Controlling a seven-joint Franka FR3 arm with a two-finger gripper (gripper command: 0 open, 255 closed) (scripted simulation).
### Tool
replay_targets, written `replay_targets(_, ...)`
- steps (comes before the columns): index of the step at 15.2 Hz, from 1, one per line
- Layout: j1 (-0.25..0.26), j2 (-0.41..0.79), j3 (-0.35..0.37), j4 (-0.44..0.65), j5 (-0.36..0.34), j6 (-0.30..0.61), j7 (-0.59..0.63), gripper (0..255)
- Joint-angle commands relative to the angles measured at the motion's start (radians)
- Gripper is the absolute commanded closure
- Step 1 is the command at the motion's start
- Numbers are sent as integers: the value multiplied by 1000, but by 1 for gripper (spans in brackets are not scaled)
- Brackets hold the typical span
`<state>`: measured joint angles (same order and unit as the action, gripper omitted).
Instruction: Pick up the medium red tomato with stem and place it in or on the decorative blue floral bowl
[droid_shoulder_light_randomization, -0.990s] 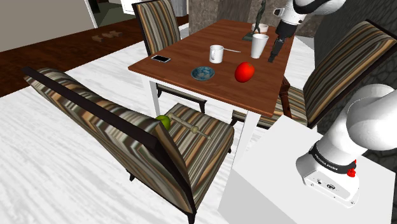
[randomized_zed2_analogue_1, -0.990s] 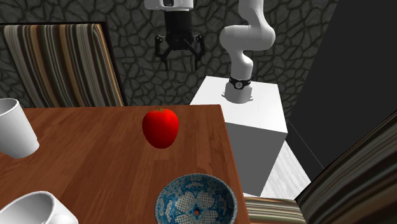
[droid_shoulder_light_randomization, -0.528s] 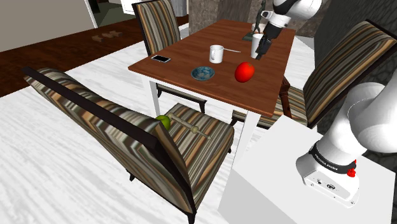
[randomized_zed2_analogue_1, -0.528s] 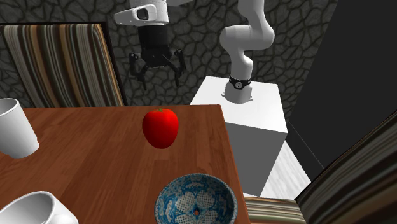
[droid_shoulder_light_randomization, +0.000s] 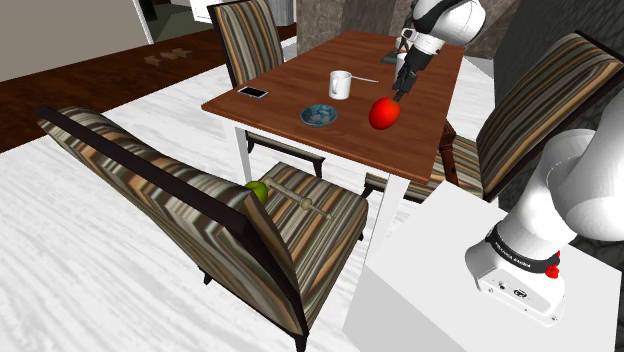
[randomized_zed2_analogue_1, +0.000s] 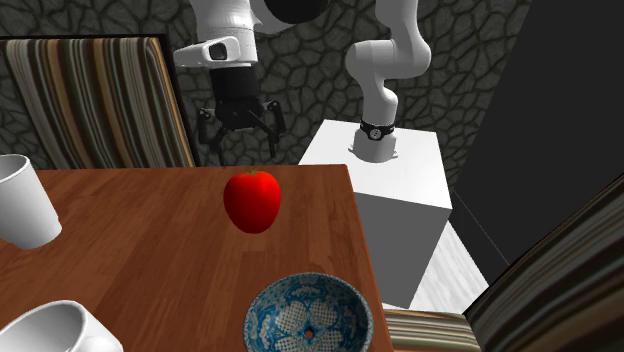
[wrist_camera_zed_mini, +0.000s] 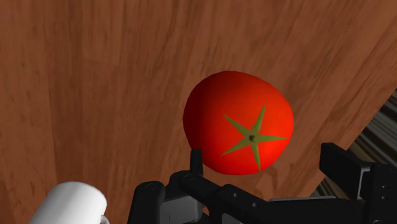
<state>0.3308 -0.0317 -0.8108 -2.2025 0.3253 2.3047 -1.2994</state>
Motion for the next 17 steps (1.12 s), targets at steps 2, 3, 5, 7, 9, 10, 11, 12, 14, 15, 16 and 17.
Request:
replay_targets(2, 3, 18, 1, -7, 23, 18, -15, 0)
replay_targets(3, 3, 18, 1, -7, 23, 18, -15, 0)
replay_targets(5, 3, 18, 1, -7, 23, 18, -15, 0)
replay_targets(7, 3, 18, 1, -7, 23, 18, -15, 0)
replay_targets(9, 3, 18, 1, -7, 23, 17, -15, 255)
replay_targets(10, 3, 18, 1, -7, 23, 17, -15, 255)
replay_targets(11, 3, 18, 1, -7, 23, 17, -15, 255)
replay_targets(12, 3, 18, 1, -7, 23, 17, -15, 255)
replay_targets(14, 3, 18, 1, -7, 23, 17, -15, 255)
replay_targets(15, 3, 18, 1, -7, 23, 17, -15, 255)
replay_targets(16, 3, 18, 1, -7, 23, 17, -15, 255)
replay_targets(17, 3, 18, 1, -7, 23, 17, -15, 255)
